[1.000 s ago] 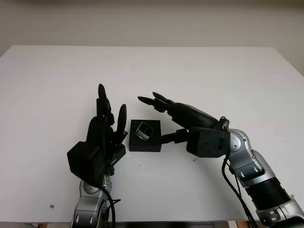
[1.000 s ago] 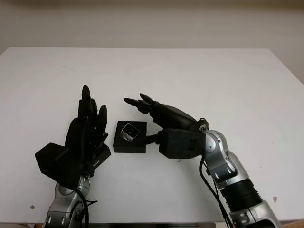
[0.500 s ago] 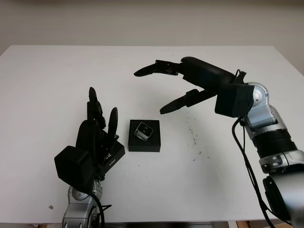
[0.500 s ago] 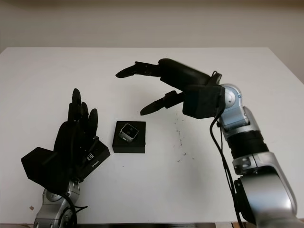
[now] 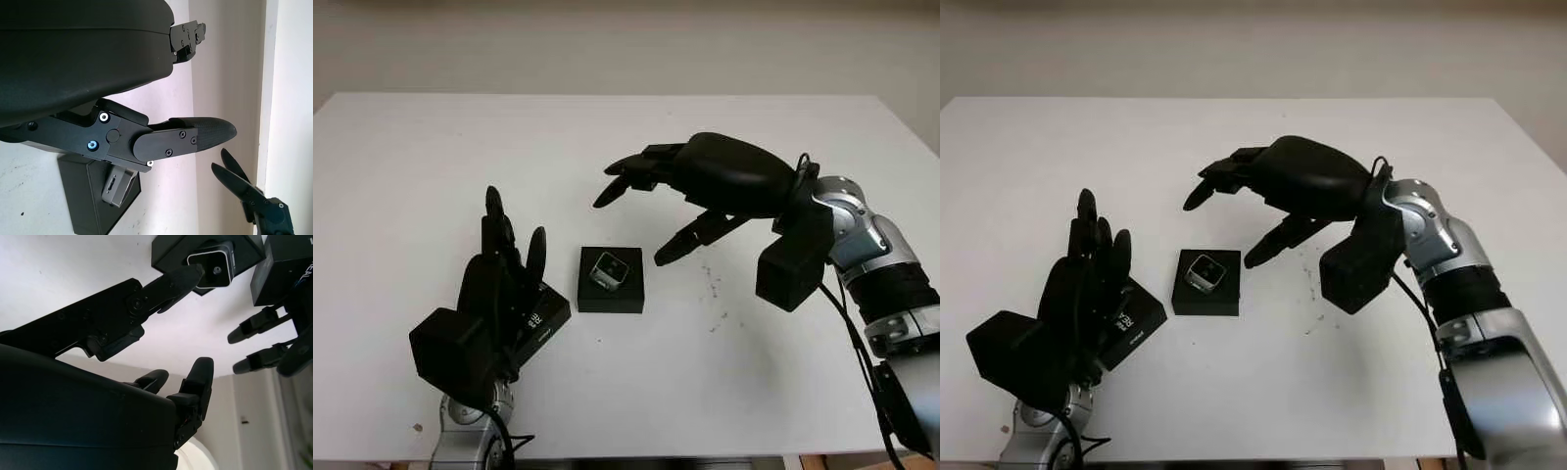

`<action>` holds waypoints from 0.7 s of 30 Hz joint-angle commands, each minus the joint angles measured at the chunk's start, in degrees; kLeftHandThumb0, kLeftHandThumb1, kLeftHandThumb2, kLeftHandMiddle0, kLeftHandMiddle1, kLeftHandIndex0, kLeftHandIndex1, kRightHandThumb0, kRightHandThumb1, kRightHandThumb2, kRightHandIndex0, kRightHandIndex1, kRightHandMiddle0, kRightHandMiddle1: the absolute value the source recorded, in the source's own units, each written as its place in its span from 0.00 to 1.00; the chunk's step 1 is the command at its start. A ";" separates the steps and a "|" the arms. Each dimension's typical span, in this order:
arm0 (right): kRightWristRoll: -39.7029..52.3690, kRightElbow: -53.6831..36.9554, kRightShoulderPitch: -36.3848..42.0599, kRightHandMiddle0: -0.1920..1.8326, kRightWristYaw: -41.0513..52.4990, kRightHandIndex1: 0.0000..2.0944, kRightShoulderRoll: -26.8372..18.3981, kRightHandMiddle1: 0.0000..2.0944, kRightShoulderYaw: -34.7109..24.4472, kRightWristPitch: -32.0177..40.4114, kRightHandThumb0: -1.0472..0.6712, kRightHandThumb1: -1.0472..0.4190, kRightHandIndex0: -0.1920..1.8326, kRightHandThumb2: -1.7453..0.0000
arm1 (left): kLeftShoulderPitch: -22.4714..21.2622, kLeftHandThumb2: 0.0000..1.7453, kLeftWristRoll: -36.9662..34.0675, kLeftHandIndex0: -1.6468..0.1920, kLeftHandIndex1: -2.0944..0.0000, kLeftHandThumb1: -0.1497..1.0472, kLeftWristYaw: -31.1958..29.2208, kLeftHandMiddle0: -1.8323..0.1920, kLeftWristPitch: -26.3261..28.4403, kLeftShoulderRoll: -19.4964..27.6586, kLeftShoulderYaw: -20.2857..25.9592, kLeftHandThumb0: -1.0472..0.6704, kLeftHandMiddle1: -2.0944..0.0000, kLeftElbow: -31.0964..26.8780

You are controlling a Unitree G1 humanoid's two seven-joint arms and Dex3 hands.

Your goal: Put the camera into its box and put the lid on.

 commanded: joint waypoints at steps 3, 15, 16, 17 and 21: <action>-2.18 2.83 -1.48 0.22 -3.71 0.38 0.01 0.44 0.99 -2.32 0.24 0.16 0.16 0.97 | 0.70 0.30 0.05 1.00 0.99 1.00 0.37 1.00 0.43 -0.39 -0.16 0.20 0.98 -0.55; -0.13 -30.84 18.89 0.12 2.14 0.34 2.22 0.48 -1.56 31.14 0.16 0.05 0.08 0.97 | -0.38 0.30 -0.03 1.00 0.99 1.00 0.58 1.00 0.40 -1.48 -1.07 0.20 0.99 0.84; -0.35 -32.87 20.36 0.12 1.79 0.34 2.67 0.48 -1.64 33.07 0.15 0.04 0.08 0.97 | -0.51 0.30 0.22 1.00 0.99 1.00 0.59 1.00 0.00 -1.44 -1.20 0.20 0.99 1.12; -0.70 -35.16 21.81 0.11 1.80 0.33 3.12 0.49 -1.71 35.62 0.14 0.04 0.08 0.97 | -0.65 0.30 0.35 1.00 0.99 1.00 0.59 1.00 -0.27 -1.43 -1.30 0.20 0.99 1.40; -1.56 -42.73 25.97 0.11 2.17 0.33 4.43 0.52 -2.14 44.12 0.13 0.02 0.08 0.96 | -1.23 0.30 0.33 1.00 0.99 1.00 0.42 1.00 -0.75 -1.32 -1.51 0.19 0.99 1.99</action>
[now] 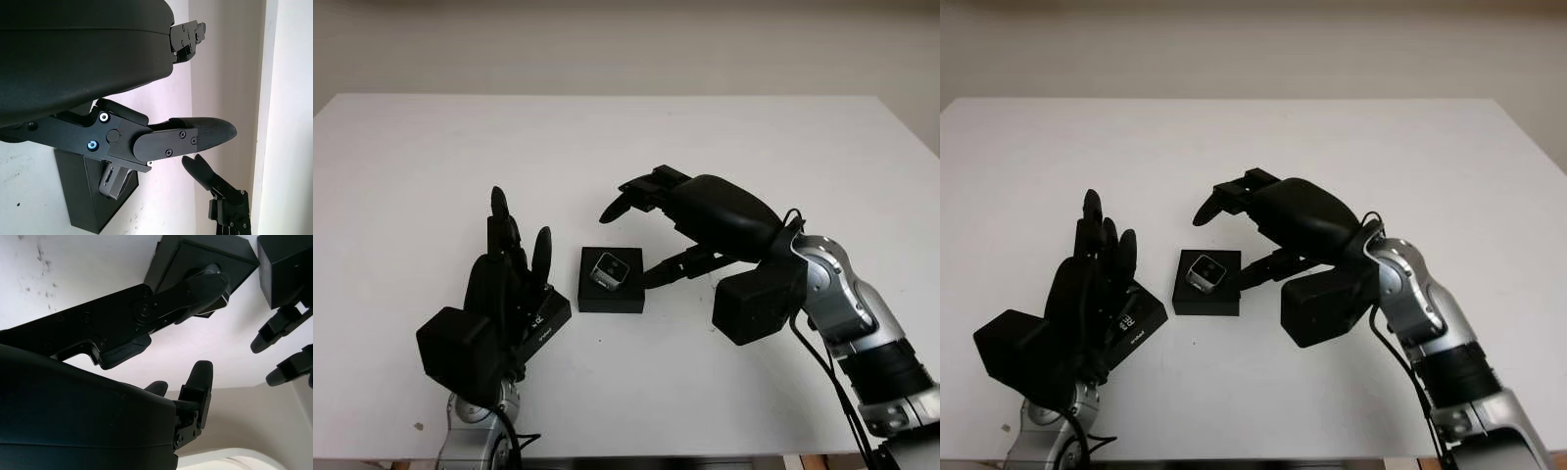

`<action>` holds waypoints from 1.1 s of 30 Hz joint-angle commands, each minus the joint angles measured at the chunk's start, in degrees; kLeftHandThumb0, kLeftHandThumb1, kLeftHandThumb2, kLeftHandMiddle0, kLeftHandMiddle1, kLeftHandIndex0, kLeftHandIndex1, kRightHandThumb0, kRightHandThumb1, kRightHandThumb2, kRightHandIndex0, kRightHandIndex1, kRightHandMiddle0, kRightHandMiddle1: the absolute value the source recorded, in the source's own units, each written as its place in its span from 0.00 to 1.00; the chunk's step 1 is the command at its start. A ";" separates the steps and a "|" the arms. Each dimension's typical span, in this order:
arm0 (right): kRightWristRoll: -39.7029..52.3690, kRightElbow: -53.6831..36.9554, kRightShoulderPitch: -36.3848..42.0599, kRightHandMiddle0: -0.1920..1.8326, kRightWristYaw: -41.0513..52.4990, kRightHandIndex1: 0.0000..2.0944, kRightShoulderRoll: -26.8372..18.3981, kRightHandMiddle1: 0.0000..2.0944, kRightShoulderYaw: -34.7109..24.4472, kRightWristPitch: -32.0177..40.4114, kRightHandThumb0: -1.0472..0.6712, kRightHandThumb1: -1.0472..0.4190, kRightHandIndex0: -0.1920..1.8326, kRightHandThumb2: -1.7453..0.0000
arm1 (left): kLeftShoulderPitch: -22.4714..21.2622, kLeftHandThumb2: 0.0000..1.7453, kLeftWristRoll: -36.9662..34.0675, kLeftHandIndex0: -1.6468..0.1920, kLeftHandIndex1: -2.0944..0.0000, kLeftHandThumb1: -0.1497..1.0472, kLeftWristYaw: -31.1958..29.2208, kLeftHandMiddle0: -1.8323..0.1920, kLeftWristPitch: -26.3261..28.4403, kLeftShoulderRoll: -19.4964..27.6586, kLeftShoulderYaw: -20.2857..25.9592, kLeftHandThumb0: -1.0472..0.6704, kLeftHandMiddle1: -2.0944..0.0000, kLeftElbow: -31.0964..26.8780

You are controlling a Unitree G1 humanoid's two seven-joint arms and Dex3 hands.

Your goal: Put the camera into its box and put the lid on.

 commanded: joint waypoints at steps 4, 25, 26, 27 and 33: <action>-1.13 -6.91 2.70 0.10 0.70 0.32 0.06 0.52 -0.69 6.35 0.14 0.00 0.08 0.96 | -0.80 0.30 0.23 1.00 1.00 1.00 0.19 1.00 0.18 -0.32 -0.49 0.19 0.99 0.95; -17.80 -17.47 7.90 0.13 -4.59 0.20 3.49 0.46 3.11 18.19 0.13 0.00 0.13 0.93 | -2.01 0.31 0.00 1.00 1.00 1.00 0.37 1.00 -2.11 -1.46 -1.30 0.22 1.00 4.74; -18.46 -17.41 7.96 0.13 -4.90 0.20 3.82 0.46 3.36 18.41 0.13 0.00 0.13 0.94 | -1.96 0.31 0.05 1.00 1.00 1.00 0.47 1.00 -2.04 -1.52 -1.33 0.22 1.00 4.75; -18.97 -17.43 7.97 0.13 -4.83 0.19 4.10 0.46 3.59 18.76 0.13 0.00 0.13 0.94 | -1.94 0.31 0.15 1.00 1.00 1.00 0.57 1.00 -2.09 -1.57 -1.39 0.22 1.00 4.81; -18.60 -19.51 8.53 0.10 0.35 0.16 6.18 0.45 4.69 23.00 0.13 0.00 0.13 0.92 | -1.99 0.30 -0.53 1.00 1.00 1.00 0.66 1.00 -3.20 -2.18 -1.36 0.22 1.00 5.56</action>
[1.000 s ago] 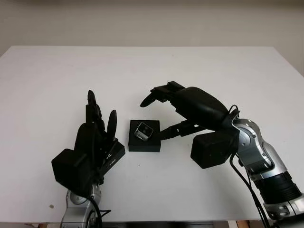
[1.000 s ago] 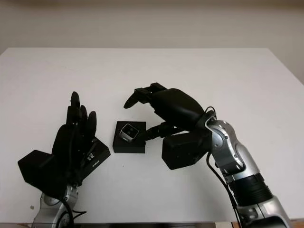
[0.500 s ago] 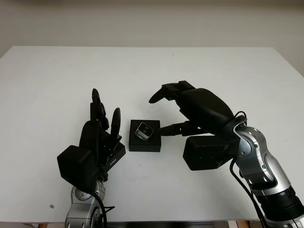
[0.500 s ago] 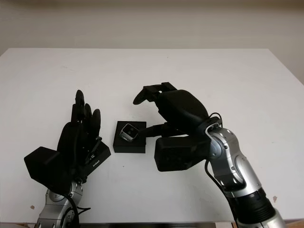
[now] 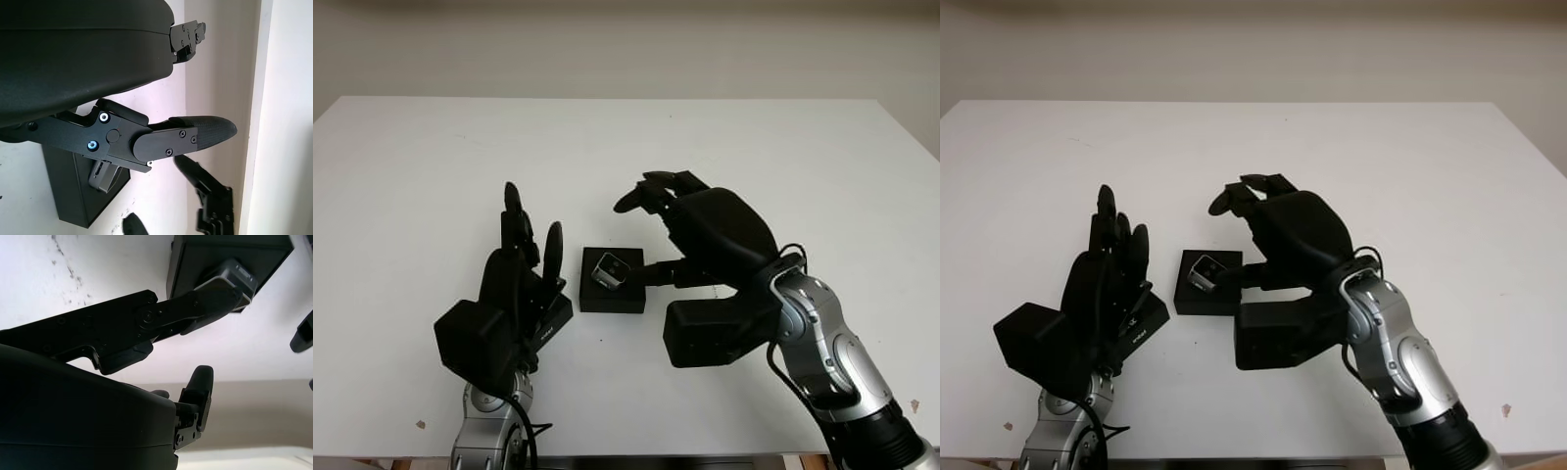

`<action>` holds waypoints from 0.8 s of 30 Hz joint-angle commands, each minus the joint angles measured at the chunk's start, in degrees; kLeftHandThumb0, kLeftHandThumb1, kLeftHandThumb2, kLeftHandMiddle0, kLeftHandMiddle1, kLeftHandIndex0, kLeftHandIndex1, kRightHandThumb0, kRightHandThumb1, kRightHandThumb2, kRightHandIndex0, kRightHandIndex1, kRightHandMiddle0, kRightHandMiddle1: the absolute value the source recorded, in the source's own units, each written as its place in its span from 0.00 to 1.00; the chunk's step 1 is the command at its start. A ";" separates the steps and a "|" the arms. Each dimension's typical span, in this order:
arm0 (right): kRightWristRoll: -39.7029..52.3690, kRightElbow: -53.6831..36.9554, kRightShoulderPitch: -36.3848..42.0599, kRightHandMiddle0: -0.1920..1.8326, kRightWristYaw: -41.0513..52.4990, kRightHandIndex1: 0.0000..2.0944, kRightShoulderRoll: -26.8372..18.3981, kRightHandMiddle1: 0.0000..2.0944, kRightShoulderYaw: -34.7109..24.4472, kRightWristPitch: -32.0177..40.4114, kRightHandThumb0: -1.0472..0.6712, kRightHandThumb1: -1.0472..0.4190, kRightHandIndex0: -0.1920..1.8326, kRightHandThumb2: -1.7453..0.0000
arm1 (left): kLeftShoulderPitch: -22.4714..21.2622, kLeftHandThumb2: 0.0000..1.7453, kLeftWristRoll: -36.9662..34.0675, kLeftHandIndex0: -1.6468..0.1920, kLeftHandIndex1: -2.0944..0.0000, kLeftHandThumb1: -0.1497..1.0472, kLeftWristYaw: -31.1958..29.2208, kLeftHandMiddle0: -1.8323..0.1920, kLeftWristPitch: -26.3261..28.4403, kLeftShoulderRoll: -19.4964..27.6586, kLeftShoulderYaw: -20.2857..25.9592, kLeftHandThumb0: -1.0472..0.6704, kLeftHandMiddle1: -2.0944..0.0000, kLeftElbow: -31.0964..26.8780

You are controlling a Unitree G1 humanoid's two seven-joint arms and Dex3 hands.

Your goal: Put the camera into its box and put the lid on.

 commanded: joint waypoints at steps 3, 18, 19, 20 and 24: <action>0.61 -2.66 0.94 0.11 2.37 0.14 1.49 0.42 0.50 2.42 0.13 0.00 0.13 0.92 | 0.49 0.30 0.12 1.00 1.00 1.00 0.32 1.00 -0.30 -0.68 -0.41 0.23 1.00 1.35; -0.93 3.49 0.87 0.10 -1.19 0.10 4.45 0.42 3.73 4.14 0.17 0.00 0.14 0.95 | 0.93 0.30 0.49 1.00 1.00 1.00 0.38 1.00 -1.33 -0.58 -0.60 0.22 0.99 2.56; -1.07 3.90 0.78 0.10 -1.39 0.10 4.54 0.42 3.94 4.23 0.17 0.00 0.14 0.95 | 1.00 0.30 0.33 1.00 1.00 1.00 0.34 1.00 -1.37 -0.68 -0.58 0.22 0.99 2.58; -1.19 4.30 0.66 0.11 -1.53 0.09 4.62 0.40 4.12 4.35 0.17 0.00 0.15 0.95 | 1.07 0.30 0.14 1.00 1.00 1.00 0.29 1.00 -1.42 -0.77 -0.54 0.22 0.99 2.61; -1.43 5.91 0.29 0.13 -2.43 0.09 4.73 0.39 4.65 4.28 0.18 0.00 0.15 0.95 | 1.37 0.29 -0.21 1.00 1.00 1.00 0.20 1.00 -1.40 -0.93 -0.60 0.22 0.99 2.59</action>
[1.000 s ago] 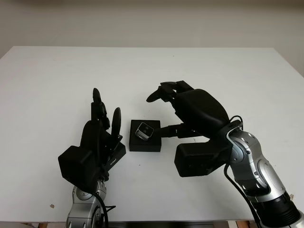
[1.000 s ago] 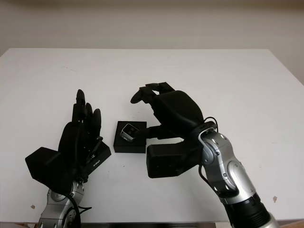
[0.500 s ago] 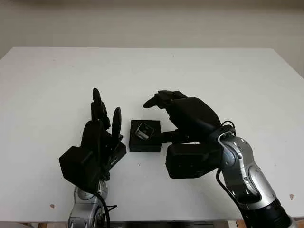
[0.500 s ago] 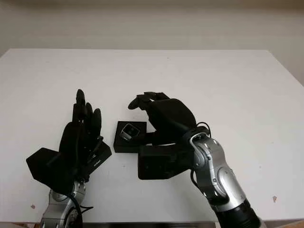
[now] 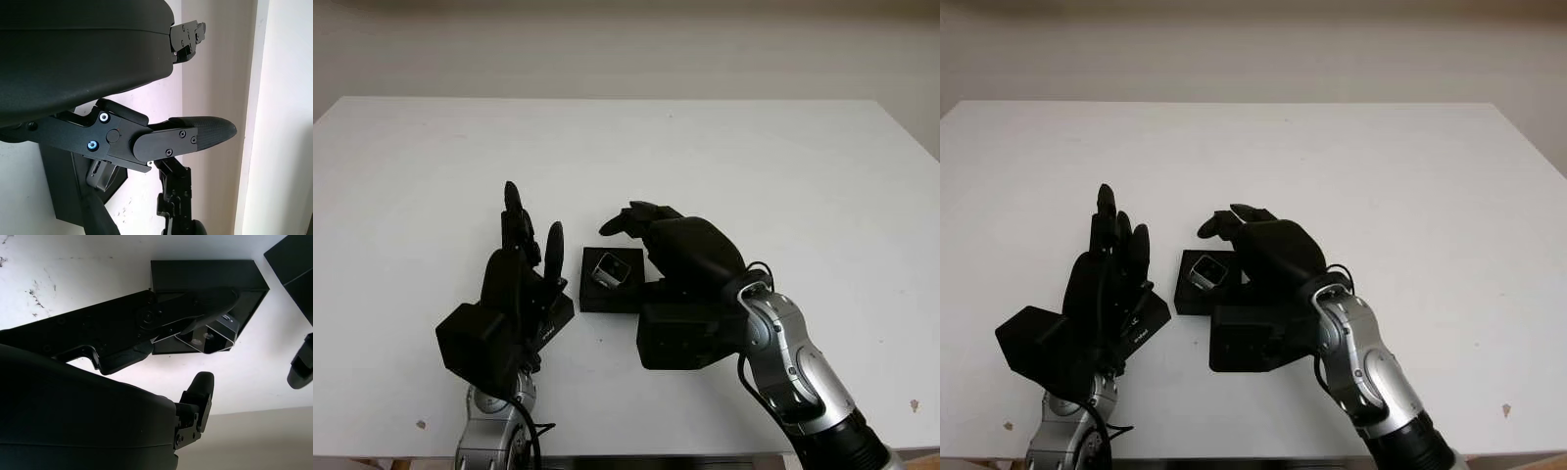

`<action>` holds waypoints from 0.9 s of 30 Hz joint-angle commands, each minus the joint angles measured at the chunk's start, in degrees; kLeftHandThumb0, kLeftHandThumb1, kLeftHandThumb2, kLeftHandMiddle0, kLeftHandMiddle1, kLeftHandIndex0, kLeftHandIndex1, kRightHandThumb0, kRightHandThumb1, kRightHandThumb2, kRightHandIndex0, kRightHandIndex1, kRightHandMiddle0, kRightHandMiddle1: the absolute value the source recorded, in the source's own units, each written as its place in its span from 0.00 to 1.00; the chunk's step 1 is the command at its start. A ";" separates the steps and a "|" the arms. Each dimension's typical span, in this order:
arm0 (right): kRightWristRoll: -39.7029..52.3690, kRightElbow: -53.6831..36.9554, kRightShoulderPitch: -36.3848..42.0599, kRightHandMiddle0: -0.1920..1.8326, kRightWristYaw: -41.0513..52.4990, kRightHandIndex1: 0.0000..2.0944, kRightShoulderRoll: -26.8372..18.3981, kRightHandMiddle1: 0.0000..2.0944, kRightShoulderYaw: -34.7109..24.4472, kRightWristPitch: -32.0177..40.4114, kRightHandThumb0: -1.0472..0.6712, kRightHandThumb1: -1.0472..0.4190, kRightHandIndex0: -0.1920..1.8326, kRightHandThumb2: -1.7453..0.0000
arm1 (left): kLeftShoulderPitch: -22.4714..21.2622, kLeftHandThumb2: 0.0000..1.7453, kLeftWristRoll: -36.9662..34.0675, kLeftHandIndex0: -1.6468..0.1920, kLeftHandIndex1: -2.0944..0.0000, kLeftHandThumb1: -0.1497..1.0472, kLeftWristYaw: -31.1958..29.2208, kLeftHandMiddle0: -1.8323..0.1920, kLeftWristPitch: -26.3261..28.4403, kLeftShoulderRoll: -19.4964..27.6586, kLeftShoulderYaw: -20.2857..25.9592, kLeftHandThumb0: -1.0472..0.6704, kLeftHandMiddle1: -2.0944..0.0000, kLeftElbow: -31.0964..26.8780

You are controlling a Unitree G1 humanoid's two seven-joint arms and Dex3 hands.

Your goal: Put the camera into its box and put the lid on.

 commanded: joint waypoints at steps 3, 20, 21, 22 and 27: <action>-0.56 2.13 -1.15 0.13 -1.68 0.09 0.37 0.40 0.63 -0.15 0.19 0.00 0.16 0.96 | 1.76 0.29 -0.04 1.00 1.00 1.00 -0.03 1.00 0.49 -0.64 -0.69 0.22 0.99 1.45; 0.05 5.94 -2.11 0.10 -5.77 0.08 -0.12 0.63 0.92 -2.59 0.24 0.00 0.19 0.93 | 2.83 0.30 0.60 1.00 1.00 1.00 -0.08 1.00 -2.61 -1.19 -2.15 0.22 0.99 3.61; 0.08 5.92 -2.16 0.10 -5.53 0.08 -0.17 0.63 0.93 -2.53 0.24 0.00 0.19 0.93 | 2.84 0.30 0.24 1.00 1.00 1.00 -0.19 1.00 -2.75 -1.30 -2.11 0.22 0.99 3.70; 0.14 5.92 -2.19 0.12 -5.35 0.09 -0.22 0.65 0.95 -2.49 0.24 0.00 0.20 0.93 | 2.87 0.30 -0.03 1.00 1.00 1.00 -0.34 1.00 -2.83 -1.30 -2.09 0.22 0.99 3.78; 1.00 6.08 -2.17 0.16 -5.82 0.10 -0.32 0.71 0.72 -3.18 0.27 0.00 0.22 0.93 | 2.86 0.29 -0.22 1.00 1.00 1.00 -0.39 1.00 -2.93 -1.31 -2.18 0.22 0.99 4.02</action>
